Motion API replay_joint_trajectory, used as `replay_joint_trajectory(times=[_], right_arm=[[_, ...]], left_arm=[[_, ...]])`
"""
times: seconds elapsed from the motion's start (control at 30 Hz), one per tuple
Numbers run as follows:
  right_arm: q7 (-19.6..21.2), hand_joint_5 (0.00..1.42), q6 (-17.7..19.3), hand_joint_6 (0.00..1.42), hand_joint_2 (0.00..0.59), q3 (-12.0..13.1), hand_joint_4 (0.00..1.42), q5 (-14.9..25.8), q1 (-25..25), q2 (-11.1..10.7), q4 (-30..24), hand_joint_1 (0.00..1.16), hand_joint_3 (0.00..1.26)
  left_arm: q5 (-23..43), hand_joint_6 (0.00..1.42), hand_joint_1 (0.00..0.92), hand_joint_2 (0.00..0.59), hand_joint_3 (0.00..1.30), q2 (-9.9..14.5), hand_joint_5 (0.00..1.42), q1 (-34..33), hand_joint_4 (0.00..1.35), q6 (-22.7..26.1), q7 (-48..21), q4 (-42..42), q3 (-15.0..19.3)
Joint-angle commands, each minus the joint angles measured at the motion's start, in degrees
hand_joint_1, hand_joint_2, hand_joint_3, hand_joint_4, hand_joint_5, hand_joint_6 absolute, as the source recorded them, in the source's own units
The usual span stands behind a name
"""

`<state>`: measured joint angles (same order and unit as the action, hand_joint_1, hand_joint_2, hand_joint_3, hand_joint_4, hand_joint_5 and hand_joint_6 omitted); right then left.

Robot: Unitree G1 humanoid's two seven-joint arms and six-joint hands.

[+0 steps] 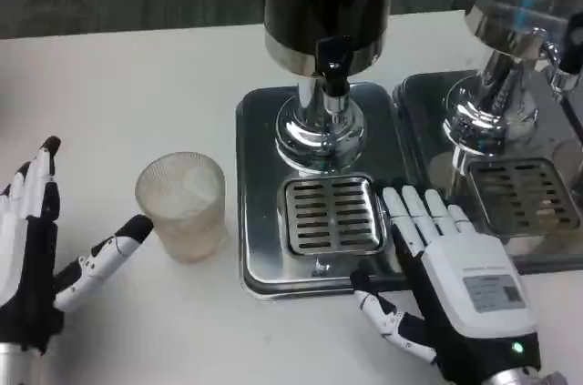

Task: Grasp the cup under the faucet to collect the drink, then remove the cup.

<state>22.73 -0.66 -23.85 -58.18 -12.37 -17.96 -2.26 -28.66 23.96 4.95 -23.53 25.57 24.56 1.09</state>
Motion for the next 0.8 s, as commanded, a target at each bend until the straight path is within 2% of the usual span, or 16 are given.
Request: replay_joint_trajectory(times=[0.03,0.37,0.8], right_arm=[[-0.73,0.0,-0.16,0.06,0.424,0.01,0.0,0.78,0.11,0.13,-0.07,0.21,0.01],[-0.63,0.0,-0.6,0.08,0.43,0.04,0.0,1.33,0.16,0.5,0.03,0.22,0.01],[-0.81,0.0,-0.79,0.08,0.43,0.42,0.0,1.99,0.54,1.13,0.63,0.22,0.02]], left_arm=[[3.52,0.0,0.0,0.0,0.0,-1.06,0.0,-4.0,0.0,-7.32,0.48,9.32,-0.47],[3.49,0.0,0.0,0.0,0.0,1.46,0.0,-9.13,0.0,-14.43,-4.33,19.77,-4.67],[3.45,0.0,0.0,0.0,0.0,-0.23,0.0,-14.2,0.0,-16.6,-3.8,29.16,-6.49]])
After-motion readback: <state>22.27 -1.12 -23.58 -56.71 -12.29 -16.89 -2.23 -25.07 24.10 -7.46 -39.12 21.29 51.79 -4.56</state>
